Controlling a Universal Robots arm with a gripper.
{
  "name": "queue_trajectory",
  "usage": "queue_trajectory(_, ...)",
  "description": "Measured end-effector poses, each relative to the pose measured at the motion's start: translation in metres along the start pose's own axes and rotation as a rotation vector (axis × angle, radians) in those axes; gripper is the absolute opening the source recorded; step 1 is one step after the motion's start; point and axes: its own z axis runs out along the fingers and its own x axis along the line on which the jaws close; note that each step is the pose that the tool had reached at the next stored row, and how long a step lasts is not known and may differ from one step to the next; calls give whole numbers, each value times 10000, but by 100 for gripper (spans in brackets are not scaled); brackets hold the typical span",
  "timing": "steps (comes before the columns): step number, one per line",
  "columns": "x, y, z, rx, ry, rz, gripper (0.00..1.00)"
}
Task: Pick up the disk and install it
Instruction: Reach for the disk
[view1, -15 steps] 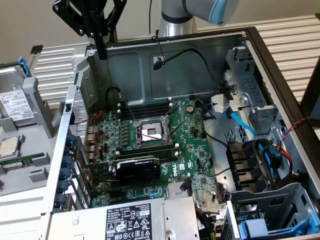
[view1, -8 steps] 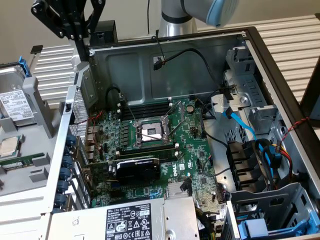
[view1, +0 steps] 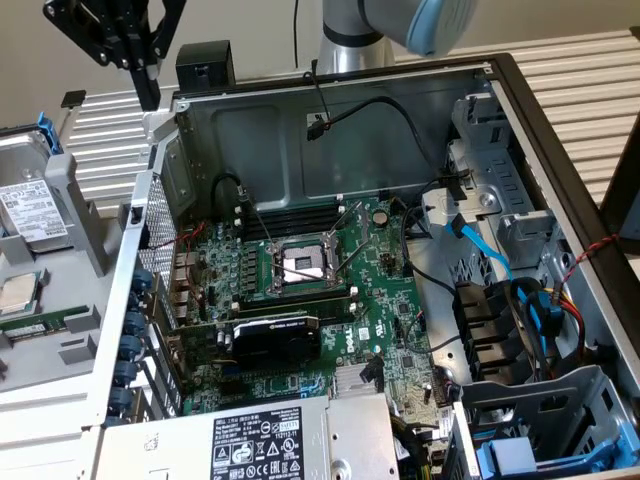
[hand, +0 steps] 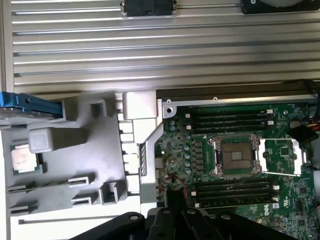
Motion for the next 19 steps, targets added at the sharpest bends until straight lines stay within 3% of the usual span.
queue_trajectory(16,730,56,-22,0,0,1,11)
queue_trajectory(19,823,131,-22,0,0,0,11)
